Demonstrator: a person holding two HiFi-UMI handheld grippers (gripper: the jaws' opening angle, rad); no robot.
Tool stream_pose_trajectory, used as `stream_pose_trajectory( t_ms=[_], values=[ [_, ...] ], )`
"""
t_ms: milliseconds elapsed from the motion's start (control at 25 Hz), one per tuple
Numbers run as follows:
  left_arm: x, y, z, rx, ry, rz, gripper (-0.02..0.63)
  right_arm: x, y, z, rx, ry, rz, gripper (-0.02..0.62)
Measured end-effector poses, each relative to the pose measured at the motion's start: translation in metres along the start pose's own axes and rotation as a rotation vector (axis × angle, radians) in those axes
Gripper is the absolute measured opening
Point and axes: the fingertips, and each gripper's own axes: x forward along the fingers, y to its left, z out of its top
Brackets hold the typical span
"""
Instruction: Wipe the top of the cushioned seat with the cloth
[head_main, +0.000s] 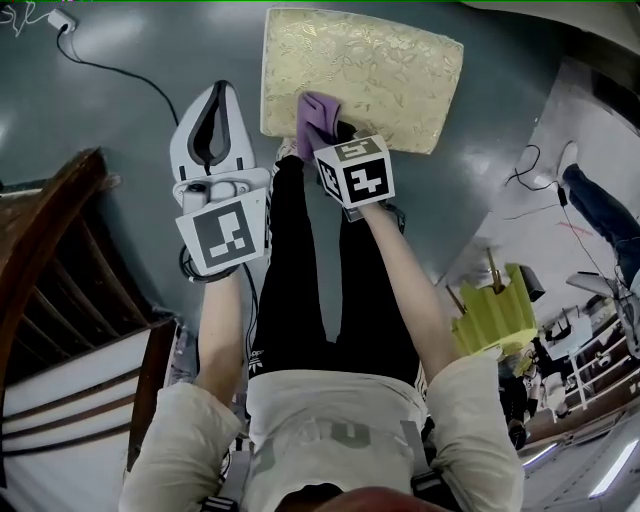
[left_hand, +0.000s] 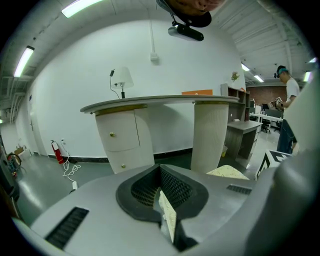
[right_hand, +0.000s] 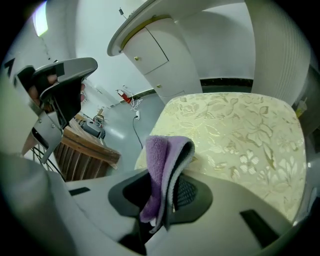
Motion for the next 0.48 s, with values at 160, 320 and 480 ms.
stream_pose_trajectory(
  t_ms=[160,320,480],
  values=[
    [0.004,-0.016,0.009,0.012,-0.014,-0.025,0.006,-0.019,-0.024,-0.009,0.015,0.003,-0.035,0.092],
    [0.005,-0.034,0.015,0.02,-0.024,-0.051,0.006,-0.039,-0.048,-0.02,0.025,0.005,-0.077,0.092],
    [0.011,-0.058,0.021,0.041,-0.032,-0.095,0.006,-0.06,-0.083,-0.032,0.05,0.004,-0.116,0.092]
  ],
)
